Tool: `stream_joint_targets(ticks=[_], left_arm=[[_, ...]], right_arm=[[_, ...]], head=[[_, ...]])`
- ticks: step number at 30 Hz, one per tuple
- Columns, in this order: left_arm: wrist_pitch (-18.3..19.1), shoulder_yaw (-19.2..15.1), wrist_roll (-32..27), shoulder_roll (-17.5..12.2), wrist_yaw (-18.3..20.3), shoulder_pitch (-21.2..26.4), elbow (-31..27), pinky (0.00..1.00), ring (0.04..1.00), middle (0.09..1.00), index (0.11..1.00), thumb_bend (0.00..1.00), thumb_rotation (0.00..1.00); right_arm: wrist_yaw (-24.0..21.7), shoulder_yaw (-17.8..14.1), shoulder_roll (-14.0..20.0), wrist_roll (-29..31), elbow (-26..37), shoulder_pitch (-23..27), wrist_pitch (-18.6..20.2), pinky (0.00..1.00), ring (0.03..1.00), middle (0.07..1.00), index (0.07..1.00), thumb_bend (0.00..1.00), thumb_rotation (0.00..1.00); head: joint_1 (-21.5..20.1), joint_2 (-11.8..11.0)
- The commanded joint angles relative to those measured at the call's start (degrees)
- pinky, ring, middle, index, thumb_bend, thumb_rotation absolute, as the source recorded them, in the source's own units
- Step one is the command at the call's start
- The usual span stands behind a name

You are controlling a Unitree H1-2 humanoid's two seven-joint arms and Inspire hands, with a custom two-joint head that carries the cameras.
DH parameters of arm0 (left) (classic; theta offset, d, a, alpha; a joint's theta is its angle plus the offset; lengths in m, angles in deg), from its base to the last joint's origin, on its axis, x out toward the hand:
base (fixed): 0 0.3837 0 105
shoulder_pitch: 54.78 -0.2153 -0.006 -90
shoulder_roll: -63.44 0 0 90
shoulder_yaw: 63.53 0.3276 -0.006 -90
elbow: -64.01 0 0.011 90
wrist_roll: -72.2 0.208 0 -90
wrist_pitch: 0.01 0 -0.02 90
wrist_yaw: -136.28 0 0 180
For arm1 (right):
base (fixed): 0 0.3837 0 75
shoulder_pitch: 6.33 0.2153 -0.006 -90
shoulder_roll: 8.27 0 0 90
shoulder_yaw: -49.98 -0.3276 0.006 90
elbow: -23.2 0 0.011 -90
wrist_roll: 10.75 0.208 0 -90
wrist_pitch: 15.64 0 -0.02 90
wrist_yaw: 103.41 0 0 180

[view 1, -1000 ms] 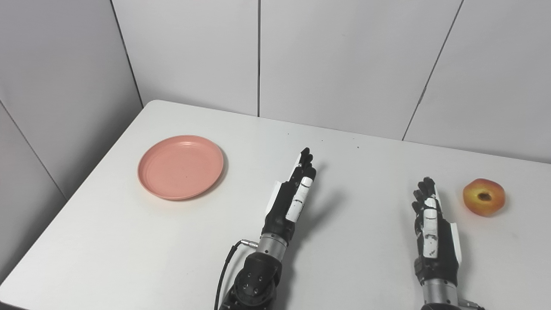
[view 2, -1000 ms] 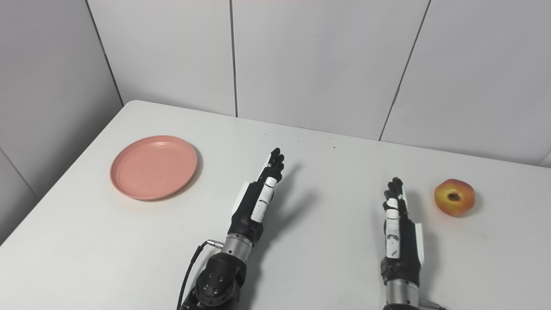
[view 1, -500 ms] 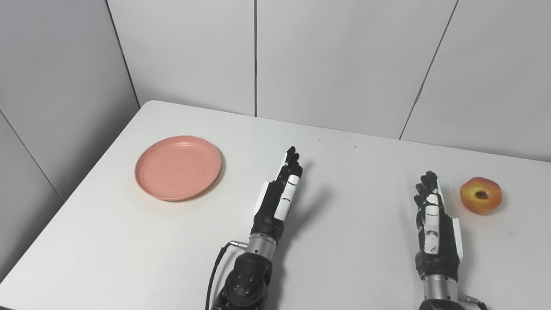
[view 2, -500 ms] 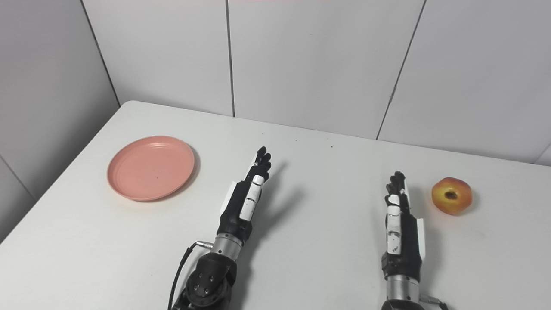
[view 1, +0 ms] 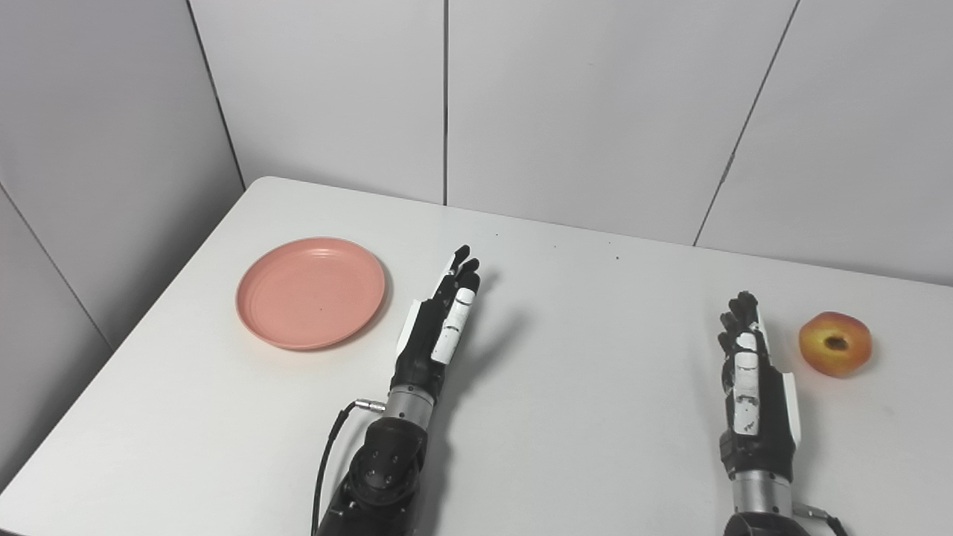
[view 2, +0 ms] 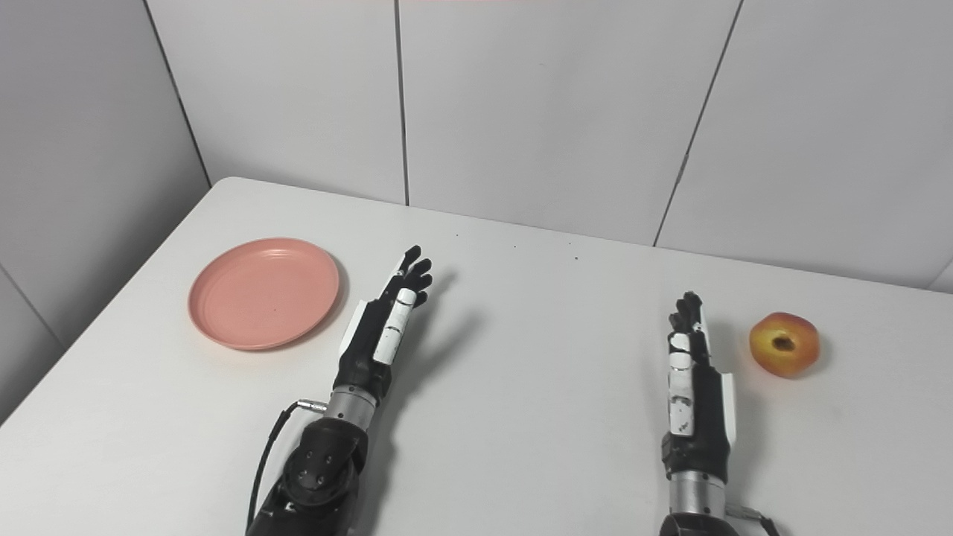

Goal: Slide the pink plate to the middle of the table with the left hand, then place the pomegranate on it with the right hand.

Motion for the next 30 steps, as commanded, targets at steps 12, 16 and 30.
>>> stream_joint_targets(ticks=[12, 16, 30], left_arm=[[-5.2, -3.3, 0.9, -2.8, -1.9, 6.2, -3.0, 0.9, 0.879, 0.892, 0.888, 0.74, 1.0], [-5.5, -4.2, 1.8, -3.6, -3.3, 7.0, -3.3, 0.86, 0.854, 0.866, 0.865, 0.73, 1.0], [-5.4, -9.1, 7.2, -9.8, -8.7, 9.7, -1.1, 0.85, 0.778, 0.778, 0.771, 0.78, 1.0]], right_arm=[[-0.1, -0.4, 0.3, -0.2, -4.4, -2.5, -2.9, 0.99, 0.966, 0.967, 0.968, 0.51, 1.0], [-0.3, -0.6, 0.5, 0.1, -4.2, -2.6, -2.5, 0.99, 0.971, 0.97, 0.972, 0.51, 1.0], [-0.8, -1.2, 1.3, 1.4, -4.7, -2.1, -2.6, 1.0, 0.97, 0.969, 0.973, 0.49, 1.0]], head=[[1.1, -0.1], [2.3, -0.3], [4.2, -0.9]])
